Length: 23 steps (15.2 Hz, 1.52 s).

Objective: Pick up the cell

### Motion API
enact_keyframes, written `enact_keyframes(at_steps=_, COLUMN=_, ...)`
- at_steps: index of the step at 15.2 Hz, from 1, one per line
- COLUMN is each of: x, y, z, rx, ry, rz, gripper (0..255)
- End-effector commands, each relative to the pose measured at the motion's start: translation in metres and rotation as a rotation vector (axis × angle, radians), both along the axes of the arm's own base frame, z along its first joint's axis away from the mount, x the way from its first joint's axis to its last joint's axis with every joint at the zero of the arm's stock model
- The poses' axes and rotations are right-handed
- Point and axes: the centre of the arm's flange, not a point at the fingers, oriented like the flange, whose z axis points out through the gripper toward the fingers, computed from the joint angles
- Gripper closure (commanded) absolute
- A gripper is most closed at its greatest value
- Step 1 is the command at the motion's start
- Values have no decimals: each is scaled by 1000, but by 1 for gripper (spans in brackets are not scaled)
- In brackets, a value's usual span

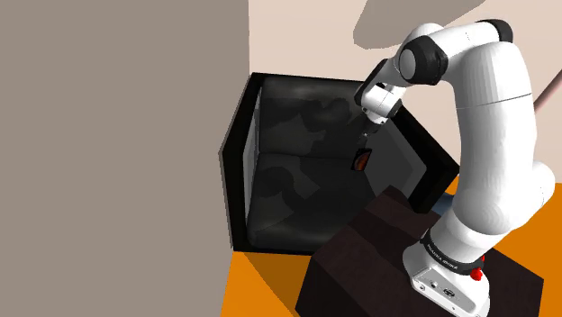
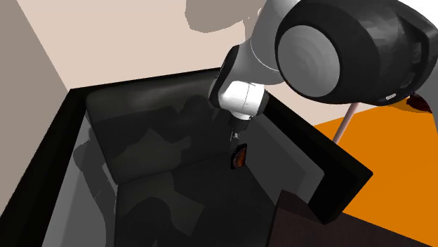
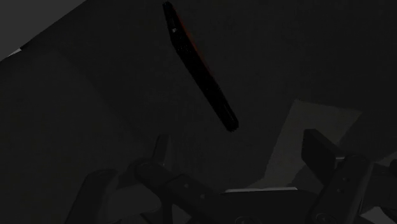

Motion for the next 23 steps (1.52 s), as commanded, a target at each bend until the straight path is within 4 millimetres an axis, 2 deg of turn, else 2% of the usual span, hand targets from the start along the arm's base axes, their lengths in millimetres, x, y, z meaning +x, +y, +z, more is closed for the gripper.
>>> enact_keyframes(at_steps=1, x=1, y=1, z=-11, rx=0, ry=-1, rz=0, gripper=0)
enact_keyframes(at_steps=4, x=1, y=1, z=-25, rx=0, ry=-1, rz=0, gripper=0)
enact_keyframes(at_steps=6, x=1, y=1, z=-25, rx=0, ry=-1, rz=0, gripper=0)
enact_keyframes(at_steps=7, x=1, y=0, z=-25, rx=0, ry=-1, rz=0, gripper=255)
enact_keyframes(at_steps=16, x=1, y=1, z=-25, rx=0, ry=-1, rz=0, gripper=255)
enact_keyframes(at_steps=23, x=1, y=1, z=12, rx=0, ry=-1, rz=0, gripper=255)
